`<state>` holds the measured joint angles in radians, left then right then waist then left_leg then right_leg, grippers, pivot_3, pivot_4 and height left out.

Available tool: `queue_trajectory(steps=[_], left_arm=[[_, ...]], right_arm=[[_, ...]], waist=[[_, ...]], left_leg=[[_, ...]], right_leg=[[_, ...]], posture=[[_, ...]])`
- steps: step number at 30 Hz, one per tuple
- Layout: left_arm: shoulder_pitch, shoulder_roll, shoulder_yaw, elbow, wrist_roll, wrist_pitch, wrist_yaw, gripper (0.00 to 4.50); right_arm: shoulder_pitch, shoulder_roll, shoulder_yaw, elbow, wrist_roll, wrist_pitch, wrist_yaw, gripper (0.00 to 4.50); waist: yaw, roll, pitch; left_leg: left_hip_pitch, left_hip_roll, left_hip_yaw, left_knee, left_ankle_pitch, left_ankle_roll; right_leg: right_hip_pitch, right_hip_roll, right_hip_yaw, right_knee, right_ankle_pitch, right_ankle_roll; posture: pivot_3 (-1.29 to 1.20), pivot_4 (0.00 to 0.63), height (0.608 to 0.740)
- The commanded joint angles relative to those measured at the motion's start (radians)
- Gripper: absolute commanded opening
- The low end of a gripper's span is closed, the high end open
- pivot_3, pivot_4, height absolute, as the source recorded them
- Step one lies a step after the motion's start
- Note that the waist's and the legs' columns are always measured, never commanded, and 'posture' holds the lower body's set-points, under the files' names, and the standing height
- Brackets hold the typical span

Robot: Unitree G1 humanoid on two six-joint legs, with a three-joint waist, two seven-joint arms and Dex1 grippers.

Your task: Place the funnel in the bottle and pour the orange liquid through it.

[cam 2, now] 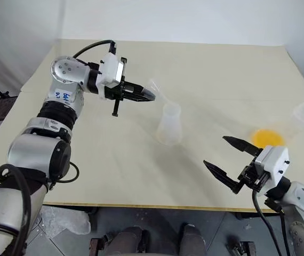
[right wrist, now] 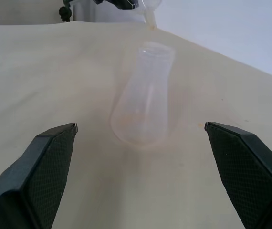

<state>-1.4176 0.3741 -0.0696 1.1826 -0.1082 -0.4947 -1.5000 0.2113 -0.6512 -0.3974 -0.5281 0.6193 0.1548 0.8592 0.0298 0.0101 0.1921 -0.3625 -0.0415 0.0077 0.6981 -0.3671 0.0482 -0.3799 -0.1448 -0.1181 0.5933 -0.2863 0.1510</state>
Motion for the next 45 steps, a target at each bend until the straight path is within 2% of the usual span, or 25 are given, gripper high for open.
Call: queue_trajectory(steps=[1, 10, 27, 30, 41, 42, 45], left_arm=[[-0.049, -0.003, -0.011, 0.020, 0.040, -0.062, -0.025, 0.03], [-0.087, -0.019, -0.047, 0.068, 0.143, -0.168, 0.027, 0.03], [-0.146, -0.051, -0.094, 0.099, 0.268, -0.292, 0.113, 0.03], [-0.159, -0.057, -0.099, 0.102, 0.280, -0.305, 0.128, 0.71], [-0.171, -0.076, -0.076, 0.108, 0.254, -0.311, 0.108, 4.28], [-0.170, -0.078, -0.072, 0.108, 0.249, -0.309, 0.100, 4.45], [-0.171, -0.081, -0.052, 0.104, 0.226, -0.294, 0.076, 4.45]], right_arm=[[0.016, 0.013, -0.030, -0.052, 0.012, -0.023, -0.016, 4.50], [0.024, 0.022, -0.047, -0.060, 0.019, -0.024, -0.041, 4.50], [-0.026, 0.017, -0.043, -0.074, 0.022, -0.011, -0.080, 4.50], [-0.024, 0.017, -0.045, -0.077, 0.018, -0.011, -0.086, 4.50], [-0.029, 0.009, -0.048, -0.074, 0.012, -0.011, -0.096, 4.50], [-0.030, 0.008, -0.049, -0.074, 0.011, -0.011, -0.096, 4.50], [-0.025, 0.006, -0.060, -0.079, 0.013, -0.007, -0.099, 4.50]], waist=[[0.000, 0.000, 0.000], [0.000, 0.000, 0.000], [0.000, 0.000, 0.000], [0.000, 0.000, 0.000], [-0.001, -0.001, 0.000], [-0.001, -0.001, 0.000], [-0.001, -0.001, 0.000]], left_leg=[[0.000, 0.000, 0.000, 0.000, 0.000, 0.000], [-0.009, -0.001, 0.001, 0.002, 0.001, 0.002], [-0.009, -0.001, 0.003, 0.002, 0.001, 0.002], [-0.009, -0.001, 0.003, 0.002, 0.001, 0.002], [-0.009, -0.001, 0.003, 0.002, 0.001, 0.002], [-0.009, -0.001, 0.003, 0.002, 0.001, 0.002], [-0.009, -0.001, 0.003, 0.002, 0.001, 0.002]], right_leg=[[0.000, 0.000, 0.000, 0.000, 0.000, 0.000], [-0.011, -0.001, 0.002, 0.004, 0.000, 0.001], [-0.012, -0.001, 0.003, 0.005, 0.000, 0.001], [-0.012, -0.001, 0.003, 0.005, 0.000, 0.001], [-0.012, -0.001, 0.003, 0.006, 0.000, 0.001], [-0.012, -0.001, 0.003, 0.006, 0.000, 0.001], [-0.012, -0.001, 0.003, 0.006, 0.000, 0.001]], posture=[[0.00, 0.150, 0.740], [0.00, 0.150, 0.740], [0.00, 0.150, 0.740], [0.00, 0.150, 0.740], [0.00, 0.150, 0.740], [0.00, 0.150, 0.740], [0.00, 0.150, 0.740]])
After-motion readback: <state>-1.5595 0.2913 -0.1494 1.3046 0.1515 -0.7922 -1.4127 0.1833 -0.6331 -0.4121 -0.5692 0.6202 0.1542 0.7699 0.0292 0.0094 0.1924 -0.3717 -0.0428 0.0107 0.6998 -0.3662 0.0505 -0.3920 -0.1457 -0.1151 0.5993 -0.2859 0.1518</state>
